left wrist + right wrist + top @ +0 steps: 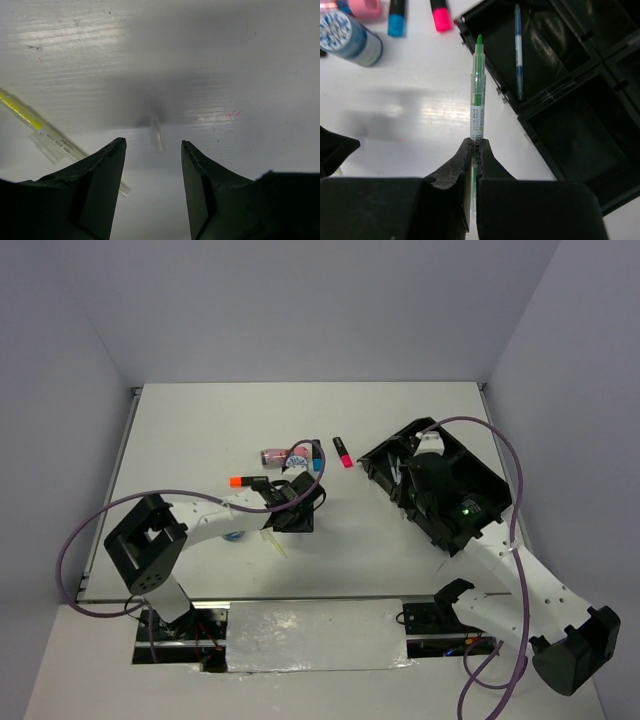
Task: Sort the stationery into containers
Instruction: Close the pen cap on the pen.
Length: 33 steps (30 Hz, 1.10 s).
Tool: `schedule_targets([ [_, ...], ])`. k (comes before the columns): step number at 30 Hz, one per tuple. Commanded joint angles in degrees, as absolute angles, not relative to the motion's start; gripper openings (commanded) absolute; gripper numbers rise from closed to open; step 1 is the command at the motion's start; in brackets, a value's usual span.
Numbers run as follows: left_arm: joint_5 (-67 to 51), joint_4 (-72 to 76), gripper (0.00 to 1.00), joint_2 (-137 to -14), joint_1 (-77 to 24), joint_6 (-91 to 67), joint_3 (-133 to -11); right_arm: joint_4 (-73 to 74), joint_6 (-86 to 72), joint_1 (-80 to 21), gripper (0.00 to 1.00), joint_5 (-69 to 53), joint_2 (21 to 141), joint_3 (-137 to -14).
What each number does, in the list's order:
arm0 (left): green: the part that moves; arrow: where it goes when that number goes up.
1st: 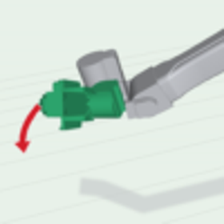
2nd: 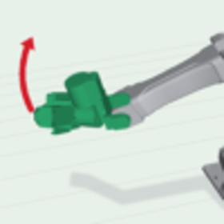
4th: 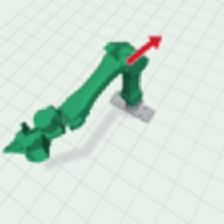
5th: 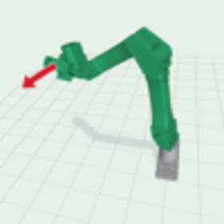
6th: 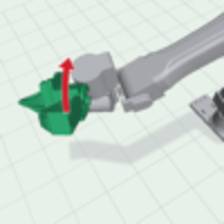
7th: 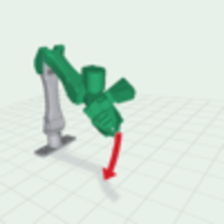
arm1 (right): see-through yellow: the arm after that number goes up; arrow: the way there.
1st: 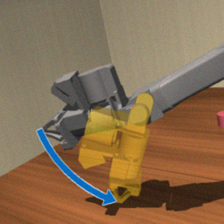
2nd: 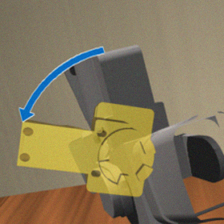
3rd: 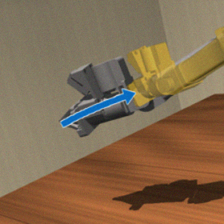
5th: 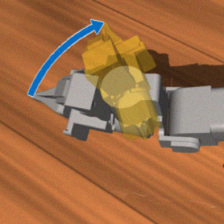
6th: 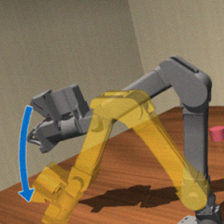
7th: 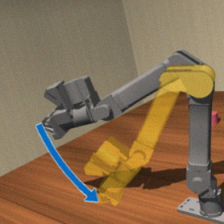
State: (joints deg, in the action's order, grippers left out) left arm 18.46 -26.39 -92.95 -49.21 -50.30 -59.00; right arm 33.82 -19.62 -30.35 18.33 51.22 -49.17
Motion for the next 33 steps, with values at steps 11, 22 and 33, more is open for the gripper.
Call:
schedule_targets([
  [11,20.0,-26.6,0.54,-99.4,-49.7,-54.6,-62.7,28.6,-18.5,-30.0,0.00,13.8,53.1,-44.6],
  [22,19.4,-27.4,0.44,-102.2,-50.9,-55.6,-62.4,27.7,-18.5,-30.0,0.00,12.7,52.6,-43.9],
  [33,19.5,-25.2,0.00,-94.5,-51.0,-54.5,-60.3,17.7,-19.4,-30.1,0.00,-4.6,48.3,-38.9],
])
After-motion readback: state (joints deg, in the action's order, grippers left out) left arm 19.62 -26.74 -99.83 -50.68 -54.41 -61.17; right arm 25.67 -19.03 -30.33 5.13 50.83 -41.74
